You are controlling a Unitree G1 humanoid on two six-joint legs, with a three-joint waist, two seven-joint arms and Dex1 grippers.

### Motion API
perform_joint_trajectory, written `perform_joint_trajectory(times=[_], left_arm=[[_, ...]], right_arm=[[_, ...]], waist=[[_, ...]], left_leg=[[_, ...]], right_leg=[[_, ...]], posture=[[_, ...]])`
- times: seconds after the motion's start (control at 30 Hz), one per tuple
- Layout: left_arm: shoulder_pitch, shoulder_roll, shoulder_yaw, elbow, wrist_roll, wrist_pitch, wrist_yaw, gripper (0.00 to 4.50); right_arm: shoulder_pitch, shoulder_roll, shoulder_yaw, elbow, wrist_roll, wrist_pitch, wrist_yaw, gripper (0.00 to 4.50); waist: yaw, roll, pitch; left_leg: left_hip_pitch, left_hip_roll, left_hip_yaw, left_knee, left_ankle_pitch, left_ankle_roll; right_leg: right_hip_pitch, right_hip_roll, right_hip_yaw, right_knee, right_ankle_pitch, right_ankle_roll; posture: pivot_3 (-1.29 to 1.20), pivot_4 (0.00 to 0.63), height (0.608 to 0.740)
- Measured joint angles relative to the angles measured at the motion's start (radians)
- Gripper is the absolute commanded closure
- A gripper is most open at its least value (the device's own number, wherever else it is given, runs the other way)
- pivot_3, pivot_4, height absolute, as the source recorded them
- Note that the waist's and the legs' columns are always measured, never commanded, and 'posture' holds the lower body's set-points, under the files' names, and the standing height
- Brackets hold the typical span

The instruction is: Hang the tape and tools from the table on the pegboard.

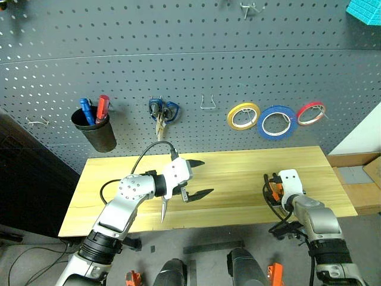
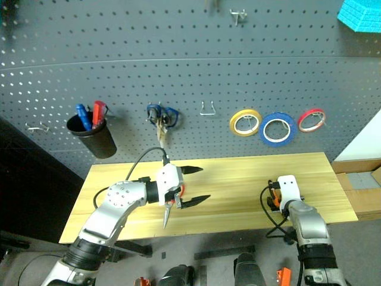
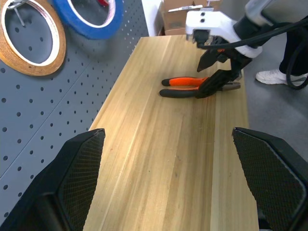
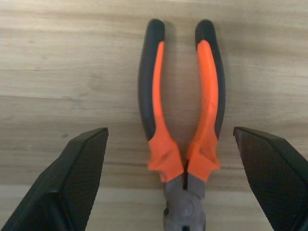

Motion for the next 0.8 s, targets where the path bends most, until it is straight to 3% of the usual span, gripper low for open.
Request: perform_joint_trajectory(times=[0.3,0.4,0.5,0.67,0.8], left_arm=[[0.003,-0.003,0.000,0.001,0.007,-0.003,0.010,0.00],[0.007,-0.003,0.000,0.001,0.007,-0.005,0.010,0.00],[0.012,-0.003,0.000,0.001,0.003,-0.005,0.008,0.00],[0.048,0.001,0.012,-0.003,-0.019,0.007,0.010,0.00],[0.133,0.004,0.126,-0.035,-0.113,0.080,0.043,0.00]], right_arm=[[-0.130,-0.014,0.005,0.248,0.011,-0.050,0.022,0.02],[-0.169,-0.022,-0.007,0.312,0.022,-0.051,0.033,0.62],[-0.186,-0.032,0.007,0.350,0.022,-0.068,0.051,1.60],[-0.171,-0.018,0.042,0.332,0.007,-0.075,0.055,1.71],[-0.096,0.057,0.087,0.131,0.007,-0.070,0.039,1.71]], waist=[[-0.003,0.000,-0.001],[-0.002,0.000,-0.004],[-0.003,0.000,-0.008],[-0.005,0.001,-0.021],[-0.017,0.001,-0.022]], left_leg=[[0.000,0.000,0.000,0.001,0.000,0.000],[0.000,0.000,0.000,0.001,0.000,0.000],[0.000,0.000,0.000,0.001,0.000,0.000],[0.001,0.000,0.000,0.000,0.000,0.000],[0.001,0.002,0.001,0.000,0.000,0.000]], right_leg=[[0.000,0.000,0.000,0.000,0.000,0.000],[0.000,0.000,0.001,0.000,0.000,0.000],[0.000,0.000,0.001,0.000,0.000,0.000],[0.000,0.001,0.001,0.001,0.000,0.000],[-0.002,0.002,0.002,0.002,0.000,0.000]], posture=[[-0.15,0.138,0.740],[-0.14,0.135,0.740],[-0.14,0.129,0.740],[-0.15,0.122,0.740],[-0.14,0.122,0.740]])
